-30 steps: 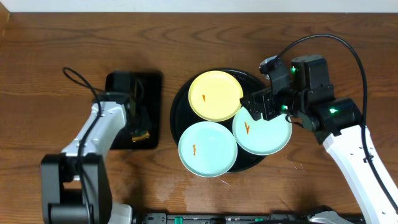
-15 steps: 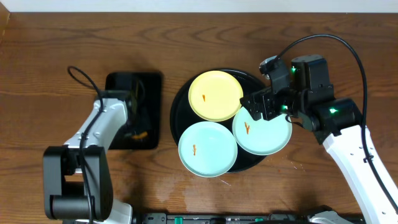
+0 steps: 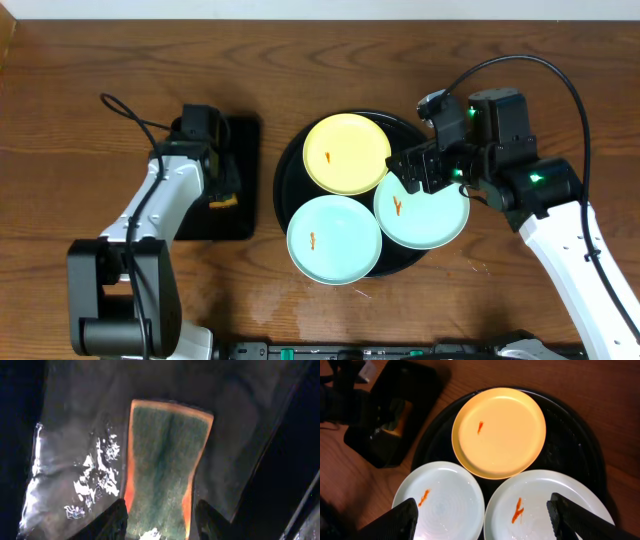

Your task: Clean dirty plates on tray and stack at the side

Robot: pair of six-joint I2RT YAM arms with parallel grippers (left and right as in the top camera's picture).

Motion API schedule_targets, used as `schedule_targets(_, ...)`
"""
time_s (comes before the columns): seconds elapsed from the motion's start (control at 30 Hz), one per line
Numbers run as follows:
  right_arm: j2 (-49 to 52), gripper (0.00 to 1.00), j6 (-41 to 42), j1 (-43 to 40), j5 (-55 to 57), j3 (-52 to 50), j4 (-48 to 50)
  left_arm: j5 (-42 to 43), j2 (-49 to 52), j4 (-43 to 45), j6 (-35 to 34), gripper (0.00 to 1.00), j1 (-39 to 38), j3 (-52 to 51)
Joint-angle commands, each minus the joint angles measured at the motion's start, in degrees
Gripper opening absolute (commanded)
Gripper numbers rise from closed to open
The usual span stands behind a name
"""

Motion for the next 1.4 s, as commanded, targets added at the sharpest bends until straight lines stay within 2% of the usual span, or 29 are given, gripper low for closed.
schedule_targets(0.0, 0.0, 0.82, 0.0, 0.6, -0.1, 0.9, -0.1, -1.2, 1.4, 4.6, 0.4, 0.45, 0.2, -3.6)
schedule_targets(0.07, 0.0, 0.82, 0.0, 0.6, -0.1, 0.9, -0.2, -1.4, 2.4, 7.4, 0.4, 0.44, 0.2, -4.9)
schedule_targets(0.1, 0.0, 0.82, 0.0, 0.6, -0.1, 0.9, -0.4, -1.7, 3.0, 8.3, 0.4, 0.39, 0.2, -5.3)
schedule_targets(0.2, 0.0, 0.82, 0.0, 0.6, 0.0, 0.9, -0.5, -2.0, 4.2, 9.5, 0.4, 0.13, 0.2, -5.5)
schedule_targets(0.23, 0.0, 0.82, 0.0, 0.6, -0.1, 0.9, -0.5, -2.0, 4.3, 9.6, 0.4, 0.08, 0.2, -5.5)
schedule_targets(0.43, 1.0, 0.78, 1.0, 0.6, 2.4, 0.8, 0.1, -1.9, 3.4, 5.2, 0.6, 0.07, 0.2, -3.8)
schedule_targets(0.47, 1.7, 0.73, 2.3, 0.6, 4.1, 0.8, 0.3, -1.9, 2.8, 3.3, 0.7, 0.07, 0.2, -2.6)
schedule_targets(0.5, 2.8, 0.63, 3.8, 0.6, 6.2, 0.8, 0.8, -1.9, 1.9, 0.9, 0.9, 0.07, 0.2, -0.7)
schedule_targets(0.57, 4.9, 0.55, 4.4, 0.6, 7.9, 0.8, 2.0, -1.7, 0.6, -2.1, 0.9, 0.07, 0.1, 2.0)
schedule_targets(0.8, 18.7, 0.55, 4.9, 0.3, 9.6, 2.8, 8.0, 1.5, -3.8, -10.4, 1.0, 0.07, -3.3, 12.9)
schedule_targets(0.97, 27.9, 0.51, 4.9, 0.1, 9.6, 3.9, 15.8, 9.1, -4.1, -6.7, -1.7, 0.07, -9.2, 15.4)
schedule_targets(1.13, 34.4, 0.4, 4.9, 0.1, 9.6, 3.9, 22.2, 9.1, -3.2, -0.7, -6.6, 0.07, -15.5, 15.4)
schedule_targets(1.3, 39.6, 0.38, 5.6, 0.1, 9.3, 3.8, 24.4, 9.0, -1.4, 6.3, -11.1, 0.07, -20.8, 15.4)
schedule_targets(1.37, 41.2, 0.29, 5.6, 0.1, 9.3, 3.8, 25.1, 9.0, -0.1, 9.5, -11.6, 0.07, -22.5, 15.4)
